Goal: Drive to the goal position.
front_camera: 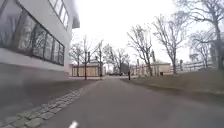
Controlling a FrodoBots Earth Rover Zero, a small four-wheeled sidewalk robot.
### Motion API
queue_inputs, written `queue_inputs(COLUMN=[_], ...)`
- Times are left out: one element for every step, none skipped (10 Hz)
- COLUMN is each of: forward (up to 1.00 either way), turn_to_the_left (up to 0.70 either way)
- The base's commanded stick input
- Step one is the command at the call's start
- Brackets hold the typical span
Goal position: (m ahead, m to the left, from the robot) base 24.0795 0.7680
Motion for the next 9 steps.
queue_inputs(forward=[1.00,1.00,1.00,1.00,1.00,1.00,1.00,1.00,1.00], turn_to_the_left=[0.00,0.00,0.00,0.00,0.00,0.00,0.00,0.00,0.00])
